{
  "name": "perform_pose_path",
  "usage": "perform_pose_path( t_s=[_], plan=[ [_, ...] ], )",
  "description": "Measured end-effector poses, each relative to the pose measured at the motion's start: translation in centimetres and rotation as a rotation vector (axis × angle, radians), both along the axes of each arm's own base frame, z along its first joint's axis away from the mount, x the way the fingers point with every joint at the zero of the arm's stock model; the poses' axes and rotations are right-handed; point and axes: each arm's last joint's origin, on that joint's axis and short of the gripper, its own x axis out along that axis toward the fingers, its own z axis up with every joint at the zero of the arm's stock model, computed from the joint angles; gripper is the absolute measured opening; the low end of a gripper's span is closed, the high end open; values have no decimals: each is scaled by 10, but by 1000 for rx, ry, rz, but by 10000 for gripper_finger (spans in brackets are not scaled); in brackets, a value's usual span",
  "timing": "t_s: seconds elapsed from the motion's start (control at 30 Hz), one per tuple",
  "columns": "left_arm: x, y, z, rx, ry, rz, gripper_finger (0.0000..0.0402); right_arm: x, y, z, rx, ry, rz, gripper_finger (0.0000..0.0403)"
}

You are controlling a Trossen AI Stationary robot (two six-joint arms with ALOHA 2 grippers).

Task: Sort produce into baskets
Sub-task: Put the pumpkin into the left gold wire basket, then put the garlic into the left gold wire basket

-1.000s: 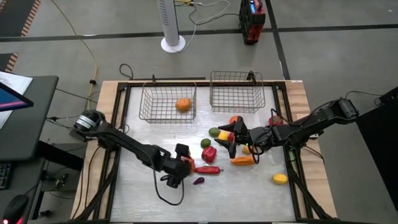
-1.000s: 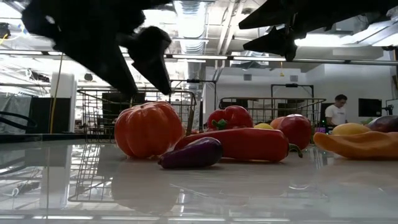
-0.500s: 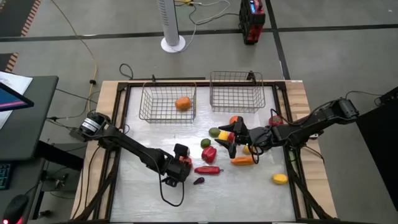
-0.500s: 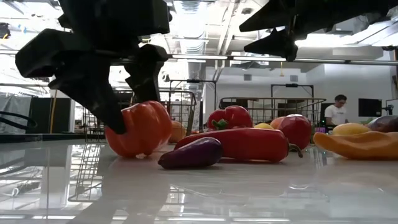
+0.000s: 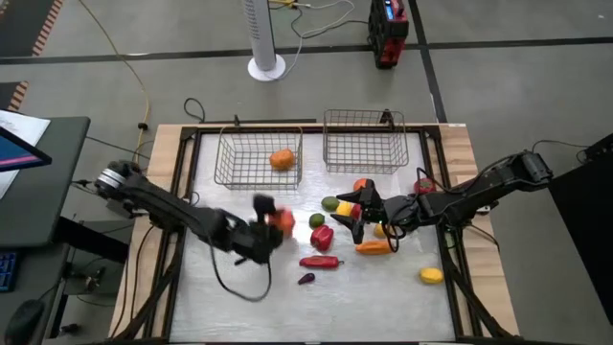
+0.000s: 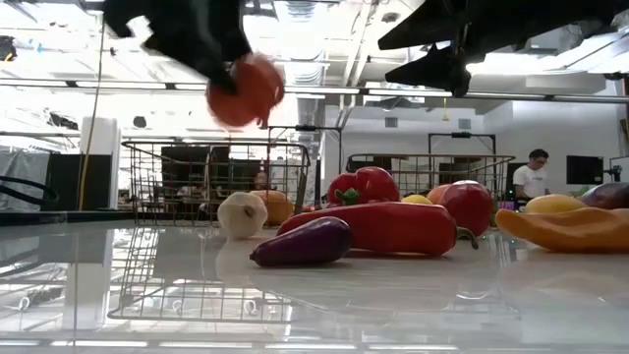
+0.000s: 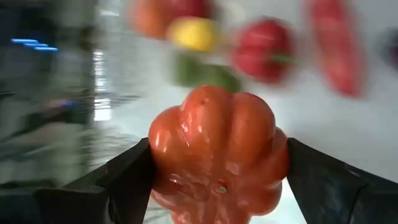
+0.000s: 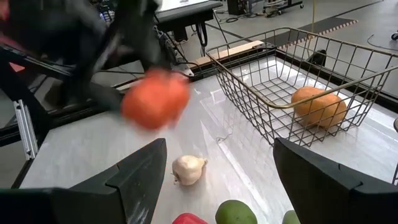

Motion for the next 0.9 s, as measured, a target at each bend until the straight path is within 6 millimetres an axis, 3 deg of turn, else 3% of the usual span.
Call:
perform_pose_path(
  t_s=[0.2,0.37,0.5,0.67,0.9],
  plan=[
    [-31,58,33,107,-161,239,302,0,0,0,4,-1,-1,323],
    [-53,118,34,90,-235,473,316,0,0,0,7,-2,-1,323],
    [-62,151,30,-3,-220,532,357,0,0,0,18,-4,-3,323],
    [-63,160,29,-117,-210,484,393,0,0,0,16,-1,-3,323],
    [-50,133,25,-346,-199,235,383,0,0,-1,16,1,-4,323]
  ],
)
